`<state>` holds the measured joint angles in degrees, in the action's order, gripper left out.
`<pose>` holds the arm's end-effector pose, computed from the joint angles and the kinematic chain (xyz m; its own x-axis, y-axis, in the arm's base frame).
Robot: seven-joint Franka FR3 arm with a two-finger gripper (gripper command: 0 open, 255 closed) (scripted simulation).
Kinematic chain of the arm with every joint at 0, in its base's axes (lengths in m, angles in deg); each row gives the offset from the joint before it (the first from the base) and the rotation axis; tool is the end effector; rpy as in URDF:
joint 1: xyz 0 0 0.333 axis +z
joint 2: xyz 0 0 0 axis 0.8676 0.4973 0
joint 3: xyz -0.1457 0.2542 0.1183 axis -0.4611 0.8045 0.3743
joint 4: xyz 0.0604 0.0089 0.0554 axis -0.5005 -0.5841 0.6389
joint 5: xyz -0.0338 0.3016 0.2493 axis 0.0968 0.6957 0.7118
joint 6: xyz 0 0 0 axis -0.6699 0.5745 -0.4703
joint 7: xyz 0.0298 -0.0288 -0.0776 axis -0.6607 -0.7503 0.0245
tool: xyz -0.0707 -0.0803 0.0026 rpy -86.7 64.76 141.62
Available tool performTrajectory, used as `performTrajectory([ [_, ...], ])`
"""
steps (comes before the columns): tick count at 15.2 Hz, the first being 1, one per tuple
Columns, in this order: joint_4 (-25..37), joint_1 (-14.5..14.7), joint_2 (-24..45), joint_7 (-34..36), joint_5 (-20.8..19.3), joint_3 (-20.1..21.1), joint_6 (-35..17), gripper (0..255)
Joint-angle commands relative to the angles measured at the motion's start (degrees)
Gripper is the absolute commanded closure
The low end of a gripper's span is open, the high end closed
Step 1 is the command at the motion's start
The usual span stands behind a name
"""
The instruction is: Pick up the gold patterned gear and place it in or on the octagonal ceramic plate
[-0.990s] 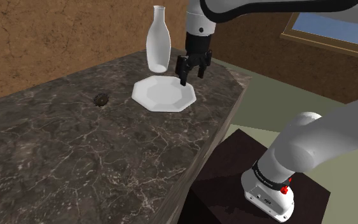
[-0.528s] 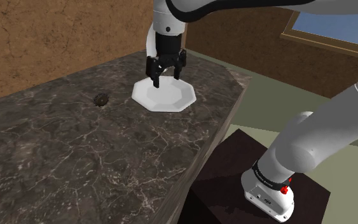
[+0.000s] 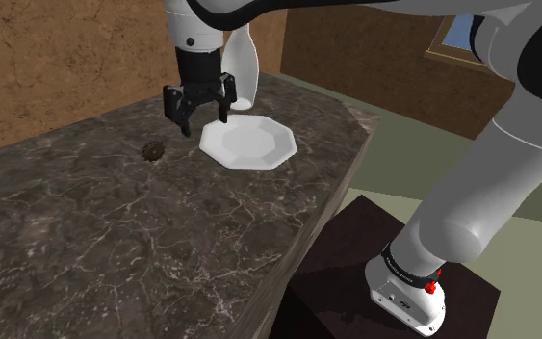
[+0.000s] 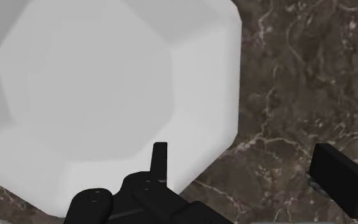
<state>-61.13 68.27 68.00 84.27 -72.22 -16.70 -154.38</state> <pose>0.4600 0.3219 0.5574 0.9976 0.0679 -0.0128 0.0679 -0.9977 0.0023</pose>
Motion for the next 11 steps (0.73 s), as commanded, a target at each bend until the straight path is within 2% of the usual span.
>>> performTrajectory([
  [1, 5.16, 1.41, 4.69, 2.82, -2.23, 1.39, 0.82, 0],
  [8, 25.95, 9.26, 21.28, 9.95, -10.69, 3.24, 6.62, 0],
  [11, 22.88, 8.83, 20.76, 9.94, -10.44, 3.13, 4.03, 0],
])
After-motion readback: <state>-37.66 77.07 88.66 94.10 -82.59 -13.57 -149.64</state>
